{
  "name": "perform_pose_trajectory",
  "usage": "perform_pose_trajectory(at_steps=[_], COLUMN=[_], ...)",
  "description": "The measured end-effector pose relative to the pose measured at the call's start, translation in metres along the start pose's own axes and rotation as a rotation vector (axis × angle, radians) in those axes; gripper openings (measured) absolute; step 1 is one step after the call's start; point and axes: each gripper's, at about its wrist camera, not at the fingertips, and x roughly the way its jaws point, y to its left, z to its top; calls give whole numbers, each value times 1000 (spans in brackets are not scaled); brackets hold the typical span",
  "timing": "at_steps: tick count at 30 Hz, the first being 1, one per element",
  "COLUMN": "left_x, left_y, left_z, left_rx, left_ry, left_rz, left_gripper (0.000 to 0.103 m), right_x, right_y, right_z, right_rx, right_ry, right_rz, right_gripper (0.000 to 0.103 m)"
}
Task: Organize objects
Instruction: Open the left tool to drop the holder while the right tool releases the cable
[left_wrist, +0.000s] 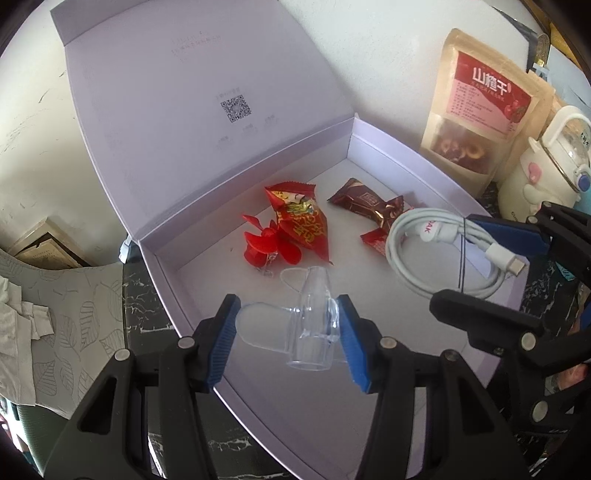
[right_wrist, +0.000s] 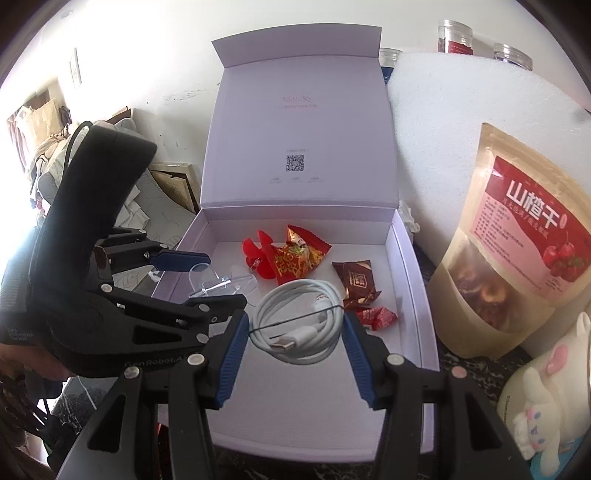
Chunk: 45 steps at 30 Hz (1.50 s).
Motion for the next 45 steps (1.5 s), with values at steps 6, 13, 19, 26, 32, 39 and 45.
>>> perform_pose_trajectory(at_steps=[6, 13, 19, 26, 32, 39, 45], left_x=[8, 20, 28, 39, 42, 42, 41], left_y=[-1, -1, -3, -6, -9, -9, -11], left_z=[10, 18, 22, 23, 25, 23, 21], left_rx=[24, 48, 66, 81, 91, 76, 61], left_ry=[5, 31, 41, 71, 90, 94, 112], left_rz=[7, 11, 26, 17, 7, 4, -6], left_gripper=[51, 51, 51, 51, 51, 52, 52], right_x=[9, 24, 34, 44, 55, 58, 58], right_y=[-7, -20, -25, -30, -33, -35, -38], right_z=[5, 11, 12, 11, 10, 8, 8], right_rx=[2, 23, 21, 20, 13, 14, 30], right_ry=[5, 12, 23, 42, 73, 89, 113], right_rz=[2, 5, -8, -34, -55, -69, -81], right_gripper=[53, 53, 53, 53, 53, 53, 54])
